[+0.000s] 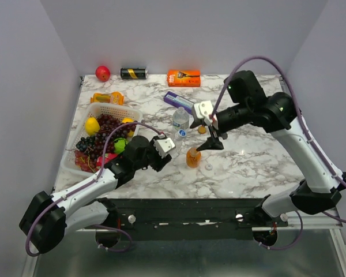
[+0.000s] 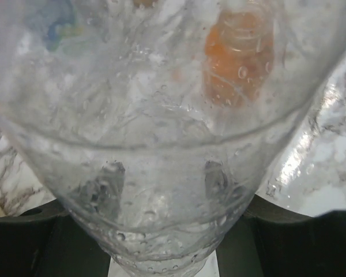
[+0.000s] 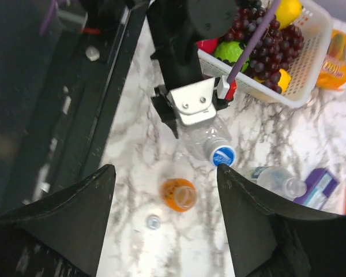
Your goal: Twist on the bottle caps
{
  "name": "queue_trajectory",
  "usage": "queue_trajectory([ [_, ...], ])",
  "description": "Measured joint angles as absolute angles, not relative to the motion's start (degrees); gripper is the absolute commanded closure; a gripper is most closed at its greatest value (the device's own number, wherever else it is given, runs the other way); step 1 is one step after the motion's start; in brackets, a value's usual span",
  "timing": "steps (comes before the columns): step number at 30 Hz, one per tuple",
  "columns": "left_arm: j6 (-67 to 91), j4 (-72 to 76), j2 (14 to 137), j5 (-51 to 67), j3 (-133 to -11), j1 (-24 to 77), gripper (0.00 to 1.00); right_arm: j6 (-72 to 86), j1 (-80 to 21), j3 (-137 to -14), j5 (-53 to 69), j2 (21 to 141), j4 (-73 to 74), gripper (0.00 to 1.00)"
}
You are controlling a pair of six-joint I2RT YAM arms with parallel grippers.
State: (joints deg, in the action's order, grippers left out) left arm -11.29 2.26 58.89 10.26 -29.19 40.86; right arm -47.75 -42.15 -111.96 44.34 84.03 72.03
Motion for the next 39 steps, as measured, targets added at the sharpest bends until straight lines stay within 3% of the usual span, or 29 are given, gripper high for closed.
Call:
queue_trajectory([
  [7,-20.82,-4.03,58.48,23.33,-33.78,40.84,1.00,-73.17,-45.47,-99.24,39.79,81.84,72.05,0.30],
  [13,-25.58,-8.36,58.39,27.20,-35.18,40.75,1.00,-85.67,-48.69,-98.24,38.35,81.84,72.07,0.38],
  [19,-26.61,-9.30,58.37,27.77,-35.22,40.73,1.00,-88.29,-49.06,-98.26,37.87,81.87,72.12,0.51],
  [29,-27.66,-9.08,57.19,27.81,-35.22,40.73,1.00,-88.77,-49.06,-99.20,36.25,83.83,73.12,0.54],
  [34,-27.88,-9.08,57.19,27.79,-35.22,40.73,1.00,-88.29,-49.06,-100.12,36.18,84.62,73.54,0.68],
  [39,-25.87,-6.44,56.86,25.04,-35.16,40.73,1.00,-82.83,-49.04,-105.38,35.73,87.35,75.57,0.76],
])
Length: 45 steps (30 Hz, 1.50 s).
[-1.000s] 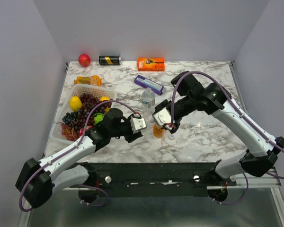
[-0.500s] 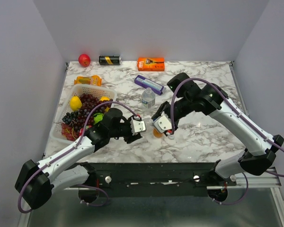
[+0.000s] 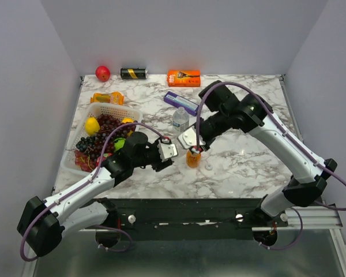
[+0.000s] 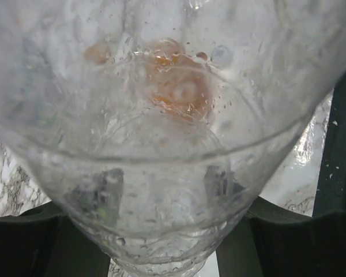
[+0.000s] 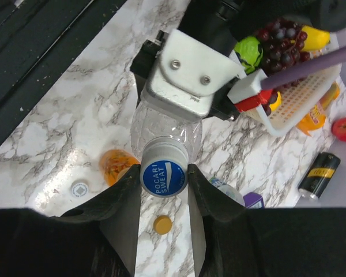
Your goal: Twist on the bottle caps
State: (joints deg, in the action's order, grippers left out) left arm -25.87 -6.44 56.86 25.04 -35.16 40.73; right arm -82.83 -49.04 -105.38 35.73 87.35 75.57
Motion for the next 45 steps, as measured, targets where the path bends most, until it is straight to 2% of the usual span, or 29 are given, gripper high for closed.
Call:
queue_trajectory([
  [3,-22.31,-3.05,55.70,17.12,-34.41,40.99,1.00,-71.94,-48.53,-110.56,33.89,90.72,74.52,0.88],
  [4,-20.84,-1.74,55.07,13.04,-34.02,41.17,1.00,-67.90,-48.23,-112.07,33.41,91.96,73.60,1.00],
  [10,-17.76,2.90,55.22,-13.85,-33.78,41.52,1.00,-32.47,-43.75,-120.70,32.91,101.97,62.98,1.00],
  [15,-19.18,2.00,58.50,-24.82,-34.28,41.65,1.00,-8.97,-39.13,-120.77,39.27,107.50,58.46,1.00],
  [16,-19.90,1.76,58.81,-26.35,-34.28,41.65,1.00,-6.11,-38.59,-120.77,40.42,108.33,58.02,0.87],
  [18,-21.41,1.30,59.07,-28.56,-34.26,41.65,1.00,-1.96,-37.85,-121.23,42.13,109.71,57.76,0.45],
  [19,-21.89,1.21,59.07,-29.12,-34.26,41.65,1.00,-0.89,-37.67,-121.93,42.74,110.30,57.80,0.31],
  [20,-22.33,1.19,59.02,-29.23,-34.26,41.58,1.00,-0.34,-37.50,-123.04,43.55,110.87,58.33,0.29],
  [26,-21.45,1.23,57.60,-23.99,-35.07,39.99,1.00,-9.30,-36.73,-133.75,48.38,110.24,65.71,0.24],
  [31,-25.06,-9.72,57.65,-5.76,-36.84,39.53,1.00,-32.75,-36.25,-116.79,47.66,91.02,65.87,0.26],
  [37,-31.86,-21.54,57.60,15.29,-43.75,39.33,1.00,-59.96,-44.36,-94.48,42.15,72.34,65.06,0.29],
  [45,-35.09,-27.09,58.78,24.12,-46.70,38.96,1.00,-73.69,-47.88,-90.52,36.62,74.63,62.70,0.35],
])
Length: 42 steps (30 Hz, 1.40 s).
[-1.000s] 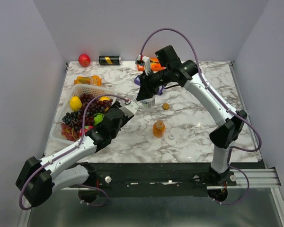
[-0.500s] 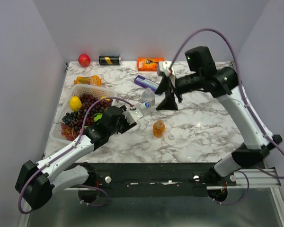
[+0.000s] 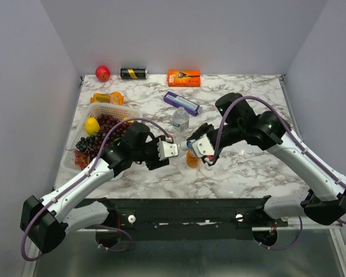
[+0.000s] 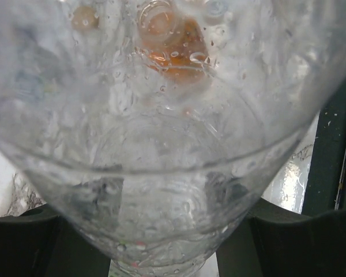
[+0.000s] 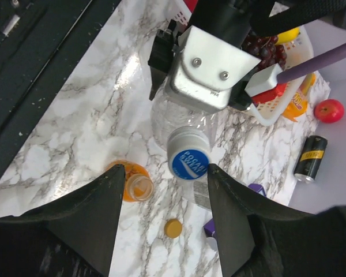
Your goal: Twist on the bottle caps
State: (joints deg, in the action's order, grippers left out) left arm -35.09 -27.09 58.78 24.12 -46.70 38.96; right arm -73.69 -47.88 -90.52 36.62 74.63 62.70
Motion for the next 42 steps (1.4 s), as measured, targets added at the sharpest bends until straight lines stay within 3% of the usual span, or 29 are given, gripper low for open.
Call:
queue_trajectory([
  [12,-36.03,-28.93,60.23,26.59,-47.44,38.98,1.00,-81.84,-49.25,-92.07,36.27,76.84,62.48,0.49],
  [18,-36.38,-28.60,60.05,26.11,-47.42,38.79,1.00,-83.22,-49.43,-94.80,36.29,79.68,65.04,0.69],
  [21,-36.60,-27.92,59.55,24.86,-46.92,38.68,1.00,-82.50,-49.43,-97.12,36.27,81.52,66.70,0.85],
  [22,-36.25,-26.85,58.96,23.97,-46.24,38.68,1.00,-81.60,-49.43,-97.89,36.23,82.15,66.85,0.99],
  [23,-35.51,-25.52,58.11,22.98,-45.34,38.68,1.00,-79.81,-49.43,-98.70,36.05,82.87,66.81,1.00],
  [27,-29.02,-13.13,52.60,9.28,-37.87,38.74,1.00,-58.81,-48.88,-103.96,30.92,88.18,61.32,1.00],
  [33,-33.08,7.46,53.47,-19.51,-33.01,39.24,1.00,-18.72,-41.43,-128.42,34.59,107.07,60.88,0.99],
  [36,-45.30,19.14,59.13,-27.40,-31.38,40.36,1.00,-5.91,-37.50,-123.17,39.79,107.07,59.09,1.00],
  [42,-66.59,40.60,59.92,-31.22,-21.69,40.99,1.00,8.14,-34.59,-116.40,51.42,108.99,58.00,0.99],
])
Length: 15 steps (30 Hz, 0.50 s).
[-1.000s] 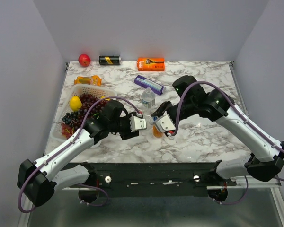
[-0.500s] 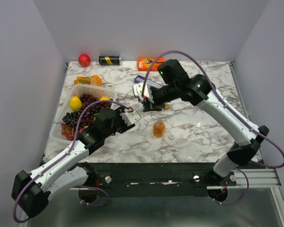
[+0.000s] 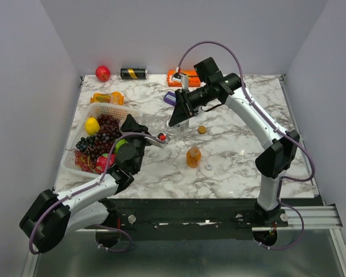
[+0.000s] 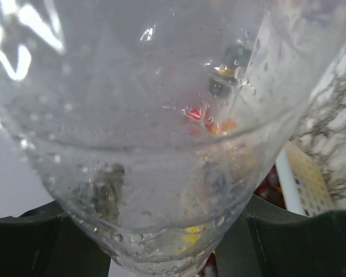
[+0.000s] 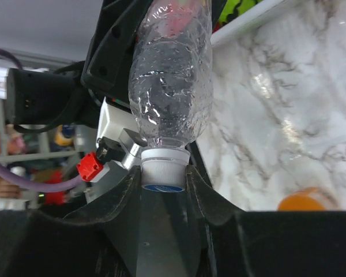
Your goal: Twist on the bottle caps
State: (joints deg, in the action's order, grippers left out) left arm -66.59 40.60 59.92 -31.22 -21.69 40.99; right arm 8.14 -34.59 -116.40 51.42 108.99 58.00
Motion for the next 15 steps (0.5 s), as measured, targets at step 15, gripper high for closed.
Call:
queue_trajectory([
  [15,-48.84,-11.86,52.56,-5.06,-42.02,41.76,1.00,-27.31,-31.18,-111.09,52.71,88.84,54.46,0.34],
])
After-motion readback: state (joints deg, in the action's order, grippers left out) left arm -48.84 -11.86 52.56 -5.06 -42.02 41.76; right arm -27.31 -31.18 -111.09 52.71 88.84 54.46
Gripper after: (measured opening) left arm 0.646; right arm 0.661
